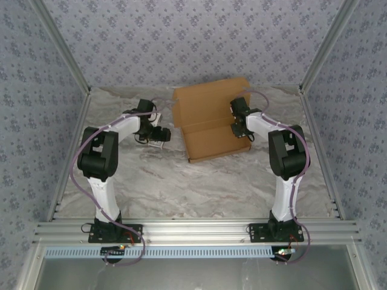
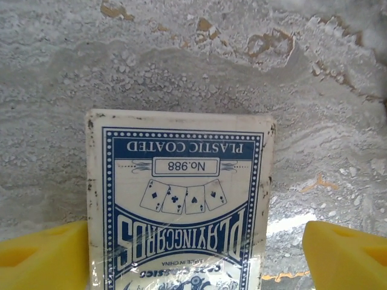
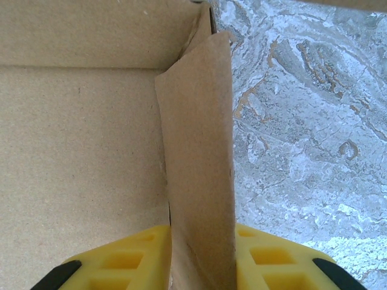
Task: Fold the paper box
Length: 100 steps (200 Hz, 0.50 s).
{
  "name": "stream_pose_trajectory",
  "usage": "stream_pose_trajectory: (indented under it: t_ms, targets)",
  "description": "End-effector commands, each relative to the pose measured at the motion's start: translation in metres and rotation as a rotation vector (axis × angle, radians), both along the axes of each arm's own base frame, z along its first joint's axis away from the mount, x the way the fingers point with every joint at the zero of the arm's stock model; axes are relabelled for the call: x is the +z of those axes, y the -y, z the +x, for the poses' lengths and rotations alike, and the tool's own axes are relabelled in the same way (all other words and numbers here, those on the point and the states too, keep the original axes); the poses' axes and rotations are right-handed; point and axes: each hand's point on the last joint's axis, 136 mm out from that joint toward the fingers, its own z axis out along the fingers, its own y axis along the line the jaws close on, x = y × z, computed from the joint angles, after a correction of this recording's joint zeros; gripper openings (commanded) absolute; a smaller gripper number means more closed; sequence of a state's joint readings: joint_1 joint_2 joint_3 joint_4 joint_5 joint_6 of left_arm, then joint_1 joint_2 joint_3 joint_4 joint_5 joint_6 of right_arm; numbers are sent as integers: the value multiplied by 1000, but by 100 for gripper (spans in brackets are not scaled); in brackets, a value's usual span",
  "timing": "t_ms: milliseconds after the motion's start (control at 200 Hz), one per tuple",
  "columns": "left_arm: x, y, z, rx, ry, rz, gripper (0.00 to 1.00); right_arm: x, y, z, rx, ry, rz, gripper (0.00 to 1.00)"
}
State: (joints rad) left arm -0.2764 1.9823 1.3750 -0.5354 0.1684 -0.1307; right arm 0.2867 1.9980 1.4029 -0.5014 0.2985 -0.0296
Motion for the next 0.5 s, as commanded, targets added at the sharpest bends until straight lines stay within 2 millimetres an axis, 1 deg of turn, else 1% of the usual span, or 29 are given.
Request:
stream_pose_trajectory:
  t_ms: [0, 180, 285, 360, 440, 495]
  targets:
    - [-13, -14, -12, -3, -44, 100, 85, 9, -1, -6, -1, 0, 13, 30]
    - [-21, -14, -13, -3, -58, 141, 79, 11, -2, -6, 2, 1, 11, 30]
    - [-19, -15, -11, 8, -46, 146, 74, 12, -1, -7, 2, 0, 8, 30]
    - [-13, -16, -10, 22, -22, 142, 71, 13, -1, -9, 3, -2, 6, 30]
    - [1, -19, -9, 57, 31, 131, 67, 15, -1, -9, 0, 4, 11, 31]
    - [11, -24, -12, 93, 70, 125, 64, 17, -2, -10, -2, 5, 16, 33]
